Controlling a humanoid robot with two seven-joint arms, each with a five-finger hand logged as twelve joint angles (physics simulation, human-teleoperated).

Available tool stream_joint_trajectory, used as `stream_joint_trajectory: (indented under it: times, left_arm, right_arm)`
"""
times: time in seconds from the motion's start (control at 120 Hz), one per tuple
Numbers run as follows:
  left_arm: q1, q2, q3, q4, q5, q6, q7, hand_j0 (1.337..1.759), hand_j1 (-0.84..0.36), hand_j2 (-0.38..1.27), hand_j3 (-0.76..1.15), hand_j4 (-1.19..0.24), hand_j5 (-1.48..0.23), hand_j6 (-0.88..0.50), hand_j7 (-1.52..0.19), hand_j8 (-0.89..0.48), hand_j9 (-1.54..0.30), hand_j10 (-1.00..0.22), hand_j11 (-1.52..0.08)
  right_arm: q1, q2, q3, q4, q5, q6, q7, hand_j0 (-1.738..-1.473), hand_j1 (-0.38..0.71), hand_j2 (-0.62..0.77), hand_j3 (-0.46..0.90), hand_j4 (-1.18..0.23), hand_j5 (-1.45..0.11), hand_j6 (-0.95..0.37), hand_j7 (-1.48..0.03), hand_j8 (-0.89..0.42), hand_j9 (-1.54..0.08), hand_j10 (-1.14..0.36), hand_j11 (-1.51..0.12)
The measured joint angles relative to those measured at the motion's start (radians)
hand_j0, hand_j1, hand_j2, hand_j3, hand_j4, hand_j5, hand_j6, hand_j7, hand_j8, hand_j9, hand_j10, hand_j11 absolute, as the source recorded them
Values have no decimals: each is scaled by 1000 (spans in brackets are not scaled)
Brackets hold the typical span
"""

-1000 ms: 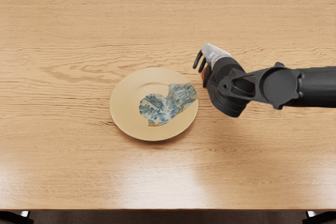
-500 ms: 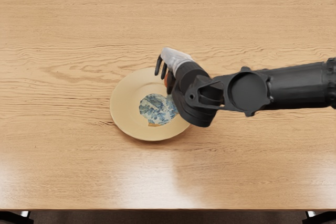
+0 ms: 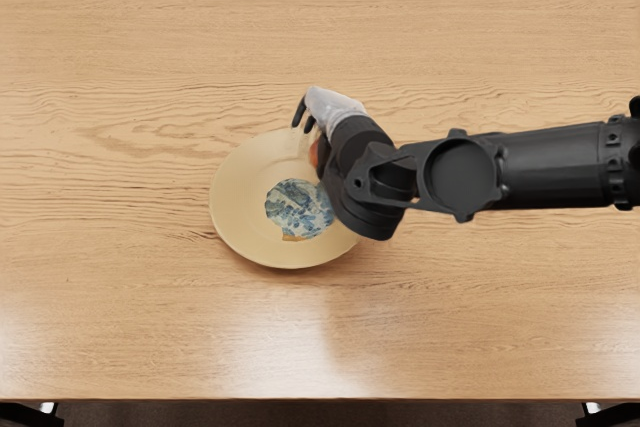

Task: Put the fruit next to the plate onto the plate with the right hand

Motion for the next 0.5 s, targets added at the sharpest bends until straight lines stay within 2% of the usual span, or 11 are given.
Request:
stream_joint_trajectory:
  times: [0.142,0.292,0.5]
  left_arm:
    - [0,0,0,0,-1,0,0,1658,349,0,0,0,0,1,0,1,0,0,0]
    - [0,0,0,0,0,0,0,1658,349,0,0,0,0,1,0,1,0,0,0]
    - [0,0,0,0,0,0,0,1658,349,0,0,0,0,1,0,1,0,0,0]
  right_arm:
    - [0,0,0,-15,0,0,0,-1658,-14,100,0,-330,-444,-335,-435,-267,-436,-273,-439]
    - [4,0,23,-17,-1,0,0,-1658,-152,42,0,-189,-253,-192,-248,-159,-249,-162,-250]
    - [-12,0,103,-10,0,0,0,-1658,-259,13,0,-85,-113,-87,-111,-75,-111,-75,-112]
